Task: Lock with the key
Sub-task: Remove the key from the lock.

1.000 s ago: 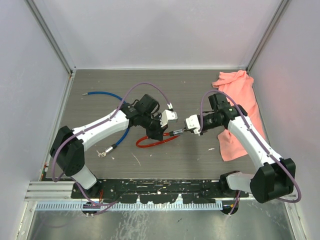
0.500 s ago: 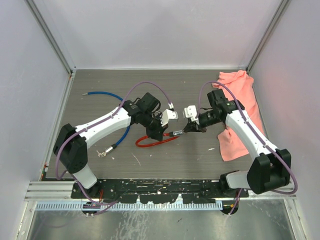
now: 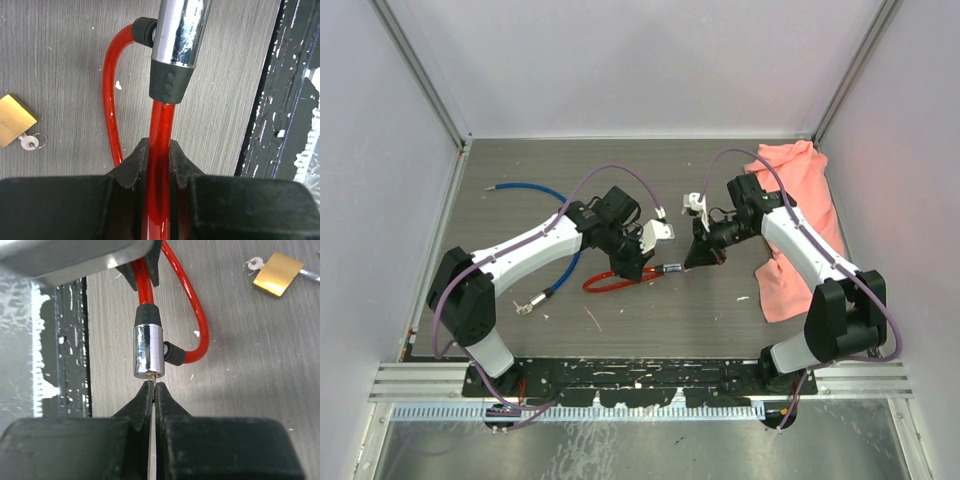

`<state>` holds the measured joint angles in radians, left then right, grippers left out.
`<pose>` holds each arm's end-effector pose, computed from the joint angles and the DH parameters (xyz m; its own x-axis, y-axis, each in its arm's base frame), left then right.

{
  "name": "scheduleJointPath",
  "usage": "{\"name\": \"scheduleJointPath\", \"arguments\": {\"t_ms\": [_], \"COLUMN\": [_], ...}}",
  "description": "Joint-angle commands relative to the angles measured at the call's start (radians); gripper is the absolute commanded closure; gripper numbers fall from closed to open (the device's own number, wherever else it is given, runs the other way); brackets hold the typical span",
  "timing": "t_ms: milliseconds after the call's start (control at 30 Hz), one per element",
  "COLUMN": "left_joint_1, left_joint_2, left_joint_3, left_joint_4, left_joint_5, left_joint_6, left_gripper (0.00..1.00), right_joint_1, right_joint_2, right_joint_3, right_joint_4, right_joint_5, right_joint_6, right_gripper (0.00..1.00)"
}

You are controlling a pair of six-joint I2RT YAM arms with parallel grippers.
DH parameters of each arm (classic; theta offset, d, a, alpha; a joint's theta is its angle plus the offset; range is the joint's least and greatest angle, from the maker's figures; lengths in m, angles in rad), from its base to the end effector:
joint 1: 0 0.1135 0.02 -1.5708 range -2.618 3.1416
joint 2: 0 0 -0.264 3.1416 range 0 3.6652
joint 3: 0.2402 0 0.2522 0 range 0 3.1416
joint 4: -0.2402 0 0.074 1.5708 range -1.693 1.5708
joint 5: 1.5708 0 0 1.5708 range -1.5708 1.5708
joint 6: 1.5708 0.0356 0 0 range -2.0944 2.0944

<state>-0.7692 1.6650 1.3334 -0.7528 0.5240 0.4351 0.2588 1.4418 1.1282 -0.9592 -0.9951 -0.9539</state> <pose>0.2355 -0.2528 0.2606 -0.2513 0.7512 -0.6103 0.9662 0.1574 -0.2041 0.2485 0.0967 0.2675 -0.2268 -0.5194 -0.8239 -0.9721 0.0685 0.2244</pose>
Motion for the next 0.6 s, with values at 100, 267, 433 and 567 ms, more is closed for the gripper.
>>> {"name": "scheduleJointPath", "arguments": {"t_ms": [100, 267, 433, 567], "left_joint_1": [0.004, 0.004, 0.005, 0.005], "left_joint_2": [-0.019, -0.020, -0.013, -0.015], "left_joint_3": [-0.016, -0.013, -0.007, -0.007], "left_joint_4": [0.028, 0.025, 0.018, 0.017], "left_joint_5": [-0.026, -0.034, -0.041, -0.045], "left_joint_6": [0.001, 0.011, 0.020, 0.025], "left_gripper": [1.00, 1.00, 1.00, 1.00], "right_joint_1": [0.010, 0.006, -0.004, -0.020], "right_joint_2": [0.088, 0.147, 0.256, 0.380], "right_joint_3": [0.080, 0.102, 0.144, 0.198], "right_joint_4": [-0.034, -0.065, -0.157, -0.342], "right_joint_5": [-0.038, -0.047, -0.089, -0.156], "right_joint_6": [0.249, 0.342, 0.409, 0.337], "right_gripper": [0.99, 0.99, 0.99, 0.99]}}
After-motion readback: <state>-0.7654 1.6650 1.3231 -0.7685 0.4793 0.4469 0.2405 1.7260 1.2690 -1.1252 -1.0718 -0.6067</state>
